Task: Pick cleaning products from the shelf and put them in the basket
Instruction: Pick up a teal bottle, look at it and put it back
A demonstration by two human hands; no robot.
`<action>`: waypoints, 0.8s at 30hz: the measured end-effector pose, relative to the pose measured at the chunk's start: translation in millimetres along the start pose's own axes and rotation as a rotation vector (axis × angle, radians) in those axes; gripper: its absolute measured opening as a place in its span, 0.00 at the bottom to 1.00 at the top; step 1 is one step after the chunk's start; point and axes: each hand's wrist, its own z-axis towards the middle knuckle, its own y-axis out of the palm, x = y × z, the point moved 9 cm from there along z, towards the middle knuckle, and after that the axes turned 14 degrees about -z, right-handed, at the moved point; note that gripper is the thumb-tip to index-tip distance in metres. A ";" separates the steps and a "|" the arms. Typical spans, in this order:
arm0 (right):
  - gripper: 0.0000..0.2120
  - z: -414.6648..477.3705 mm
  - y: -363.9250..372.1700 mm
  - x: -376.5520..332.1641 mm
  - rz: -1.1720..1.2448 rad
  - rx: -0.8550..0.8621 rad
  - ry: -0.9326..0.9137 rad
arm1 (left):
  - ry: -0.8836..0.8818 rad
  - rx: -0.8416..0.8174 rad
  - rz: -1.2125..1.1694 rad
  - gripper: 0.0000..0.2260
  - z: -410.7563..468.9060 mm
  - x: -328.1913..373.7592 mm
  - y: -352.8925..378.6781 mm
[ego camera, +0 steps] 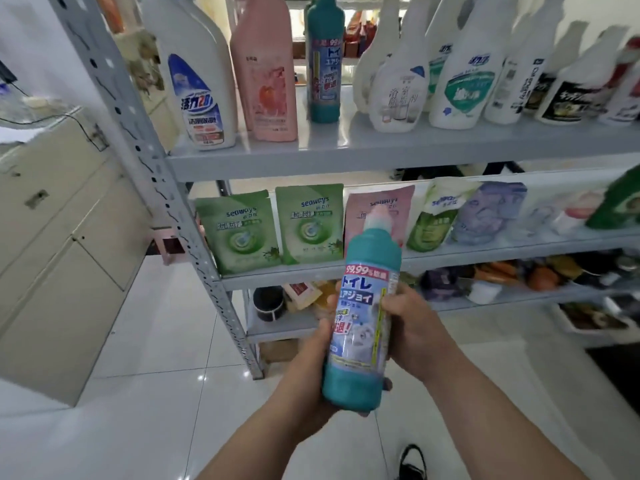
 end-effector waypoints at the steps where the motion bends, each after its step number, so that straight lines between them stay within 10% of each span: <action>1: 0.23 -3.7 -4.4 -5.0 -0.059 0.039 -0.036 | 0.066 0.036 0.092 0.28 1.3 6.5 -3.8; 7: 0.26 -5.8 -12.6 -16.7 -0.209 0.045 -0.098 | 0.346 0.091 0.303 0.27 6.4 23.7 4.7; 24: 0.34 -2.9 -126.6 3.1 -0.212 0.028 0.050 | -0.115 0.218 -0.220 0.38 63.0 -86.8 72.9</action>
